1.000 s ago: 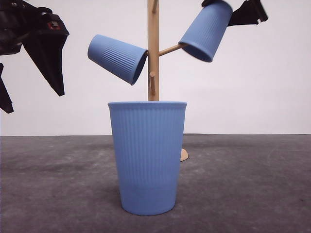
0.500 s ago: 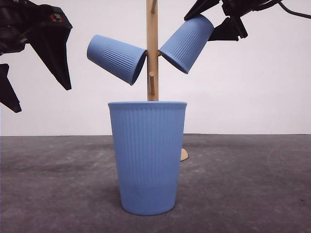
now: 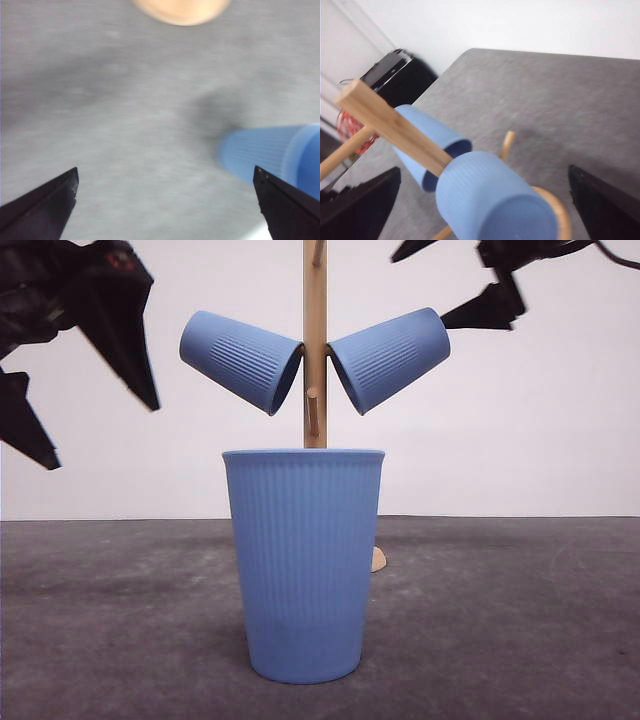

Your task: Place three cups

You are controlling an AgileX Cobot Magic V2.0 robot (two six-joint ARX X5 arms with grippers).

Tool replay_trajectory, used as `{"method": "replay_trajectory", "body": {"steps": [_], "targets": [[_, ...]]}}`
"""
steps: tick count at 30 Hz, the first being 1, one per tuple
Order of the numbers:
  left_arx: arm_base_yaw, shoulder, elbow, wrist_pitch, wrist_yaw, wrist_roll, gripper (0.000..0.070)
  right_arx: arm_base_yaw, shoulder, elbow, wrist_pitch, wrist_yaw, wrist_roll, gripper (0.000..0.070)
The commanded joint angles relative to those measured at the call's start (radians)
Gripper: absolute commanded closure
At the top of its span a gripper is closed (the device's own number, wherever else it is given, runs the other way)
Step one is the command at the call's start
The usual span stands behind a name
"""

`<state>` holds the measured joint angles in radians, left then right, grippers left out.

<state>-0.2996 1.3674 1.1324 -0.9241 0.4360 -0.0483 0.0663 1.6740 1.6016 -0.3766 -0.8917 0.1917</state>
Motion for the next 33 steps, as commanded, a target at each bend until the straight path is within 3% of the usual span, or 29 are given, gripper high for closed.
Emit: {"method": "replay_trajectory", "body": {"steps": [1, 5, 9, 12, 16, 22, 27, 28, 30, 31, 32, 33], "targets": [[-0.012, 0.010, 0.016, 0.002, 0.075, -0.005, 0.0034, -0.029, -0.059, 0.029, 0.008, 0.001, -0.007, 0.0008], [-0.060, 0.010, 0.016, -0.004, 0.190, -0.005, 0.0034, -0.102, -0.165, 0.029, -0.088, 0.035, -0.060, 0.0009], [-0.164, 0.013, 0.016, 0.006, 0.174, -0.011, 0.0089, -0.143, -0.261, 0.029, -0.306, 0.163, -0.208, 0.0009], [-0.252, 0.017, 0.016, 0.023, 0.084, -0.047, 0.0116, -0.146, -0.315, 0.029, -0.485, 0.281, -0.308, 0.0009], [-0.340, 0.027, 0.016, 0.065, -0.052, -0.101, 0.0115, -0.136, -0.364, 0.020, -0.663, 0.307, -0.352, 0.0009], [-0.418, 0.089, 0.016, 0.076, -0.232, -0.130, 0.0115, -0.071, -0.447, -0.035, -0.734, 0.313, -0.360, 0.0009], [-0.429, 0.166, 0.016, 0.087, -0.238, -0.125, 0.0130, -0.013, -0.534, -0.107, -0.775, 0.317, -0.358, 0.0009], [-0.429, 0.177, 0.016, 0.090, -0.243, -0.125, 0.0153, -0.002, -0.553, -0.123, -0.775, 0.317, -0.356, 0.0009], [-0.429, 0.194, 0.016, 0.087, -0.245, -0.118, 0.0312, 0.015, -0.589, -0.150, -0.776, 0.317, -0.350, 0.0009], [-0.429, 0.199, 0.016, 0.085, -0.245, -0.107, 0.0423, 0.021, -0.605, -0.160, -0.778, 0.317, -0.348, 0.0009], [-0.429, 0.200, 0.016, 0.085, -0.245, -0.079, 0.0604, 0.023, -0.618, -0.166, -0.783, 0.318, -0.349, 0.0009], [-0.429, 0.202, 0.016, 0.086, -0.245, -0.056, 0.0688, 0.023, -0.630, -0.169, -0.791, 0.318, -0.349, 0.0009]]}}
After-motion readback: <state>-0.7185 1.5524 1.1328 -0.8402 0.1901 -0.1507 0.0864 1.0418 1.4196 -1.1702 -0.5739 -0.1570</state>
